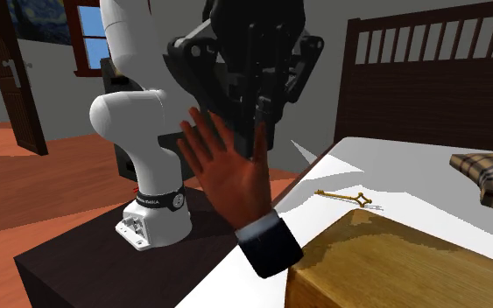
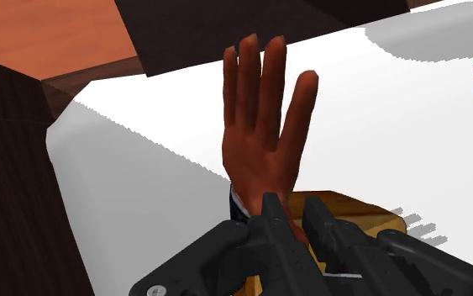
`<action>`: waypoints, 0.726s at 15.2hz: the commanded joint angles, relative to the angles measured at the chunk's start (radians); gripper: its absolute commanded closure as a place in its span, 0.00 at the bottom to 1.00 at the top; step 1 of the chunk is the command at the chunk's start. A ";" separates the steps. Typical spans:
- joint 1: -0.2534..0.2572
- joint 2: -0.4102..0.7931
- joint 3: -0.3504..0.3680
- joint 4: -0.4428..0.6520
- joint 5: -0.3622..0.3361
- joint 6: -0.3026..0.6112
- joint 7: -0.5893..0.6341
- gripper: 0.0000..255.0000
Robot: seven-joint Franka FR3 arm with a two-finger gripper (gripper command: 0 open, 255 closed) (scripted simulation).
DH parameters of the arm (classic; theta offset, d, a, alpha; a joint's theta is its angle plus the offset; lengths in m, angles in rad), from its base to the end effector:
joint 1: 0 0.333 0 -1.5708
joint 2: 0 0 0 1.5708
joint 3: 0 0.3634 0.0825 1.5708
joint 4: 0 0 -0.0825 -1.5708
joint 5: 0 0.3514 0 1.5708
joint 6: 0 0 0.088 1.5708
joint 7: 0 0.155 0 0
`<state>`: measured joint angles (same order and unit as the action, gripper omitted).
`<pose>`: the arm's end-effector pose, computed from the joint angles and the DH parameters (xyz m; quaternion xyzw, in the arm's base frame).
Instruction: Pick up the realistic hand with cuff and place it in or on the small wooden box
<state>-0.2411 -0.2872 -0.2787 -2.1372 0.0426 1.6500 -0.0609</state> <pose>0.3404 -0.1989 0.5139 -0.9679 0.2203 0.0841 0.0868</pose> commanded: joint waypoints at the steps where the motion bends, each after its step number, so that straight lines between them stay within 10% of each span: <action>1: 0.000 -0.001 0.000 0.027 0.000 -0.028 0.002 1.00; 11: 0.003 0.002 0.004 0.164 0.003 -0.161 0.014 1.00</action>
<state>-0.2382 -0.2865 -0.2755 -1.9893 0.0449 1.5031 -0.0490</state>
